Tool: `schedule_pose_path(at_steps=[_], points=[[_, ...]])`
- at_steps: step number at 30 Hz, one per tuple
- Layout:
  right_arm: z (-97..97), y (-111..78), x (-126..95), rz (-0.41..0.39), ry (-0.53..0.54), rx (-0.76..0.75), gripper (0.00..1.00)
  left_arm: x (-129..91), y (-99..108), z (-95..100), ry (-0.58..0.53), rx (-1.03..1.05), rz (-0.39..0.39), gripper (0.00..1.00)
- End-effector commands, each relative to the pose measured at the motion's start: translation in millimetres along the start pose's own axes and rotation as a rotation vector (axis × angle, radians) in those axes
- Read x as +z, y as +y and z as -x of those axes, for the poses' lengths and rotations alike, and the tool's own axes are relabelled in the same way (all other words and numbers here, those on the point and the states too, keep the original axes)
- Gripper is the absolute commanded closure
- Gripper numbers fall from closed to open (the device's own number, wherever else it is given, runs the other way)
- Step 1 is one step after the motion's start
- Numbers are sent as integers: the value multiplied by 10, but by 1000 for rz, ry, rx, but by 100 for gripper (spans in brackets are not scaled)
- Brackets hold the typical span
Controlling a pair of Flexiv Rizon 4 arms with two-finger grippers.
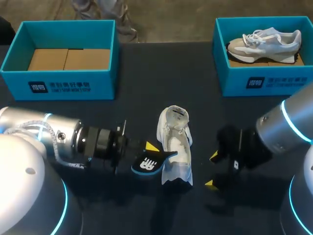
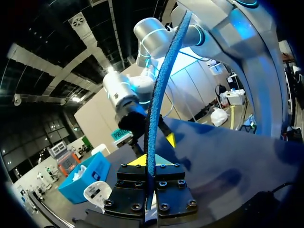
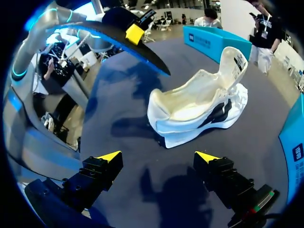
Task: Take the shoe out of the shoebox, open the shoe tongue, remove and reinsert the insole, then place the shoe into the shoebox
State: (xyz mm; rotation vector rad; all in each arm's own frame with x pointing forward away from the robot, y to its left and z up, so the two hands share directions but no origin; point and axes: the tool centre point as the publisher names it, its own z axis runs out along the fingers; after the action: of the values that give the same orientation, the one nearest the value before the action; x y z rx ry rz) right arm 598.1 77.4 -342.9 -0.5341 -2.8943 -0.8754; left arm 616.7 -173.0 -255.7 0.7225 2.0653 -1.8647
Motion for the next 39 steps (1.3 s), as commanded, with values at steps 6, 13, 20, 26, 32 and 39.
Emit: schedule_pose_path(at_steps=[6, 13, 20, 26, 32, 39], points=[[-7, 31, 78, -78, -58, 15, 0, 59, -42, 4, -15, -20, -2, 100], [31, 12, 133, -126, -71, 17, 0, 75, -98, 37, -30, -73, -2, 100], [43, 3, 144, -140, -69, 24, 0, 83, -157, 52, -33, -108, -6, 100], [43, 3, 144, -140, -69, 24, 0, 83, -157, 52, -33, -108, -6, 100], [43, 3, 144, -140, -69, 24, 0, 117, -145, -9, -29, -127, 2, 100], [43, 3, 144, -140, -69, 24, 0, 173, -59, -23, -48, -165, 12, 100]])
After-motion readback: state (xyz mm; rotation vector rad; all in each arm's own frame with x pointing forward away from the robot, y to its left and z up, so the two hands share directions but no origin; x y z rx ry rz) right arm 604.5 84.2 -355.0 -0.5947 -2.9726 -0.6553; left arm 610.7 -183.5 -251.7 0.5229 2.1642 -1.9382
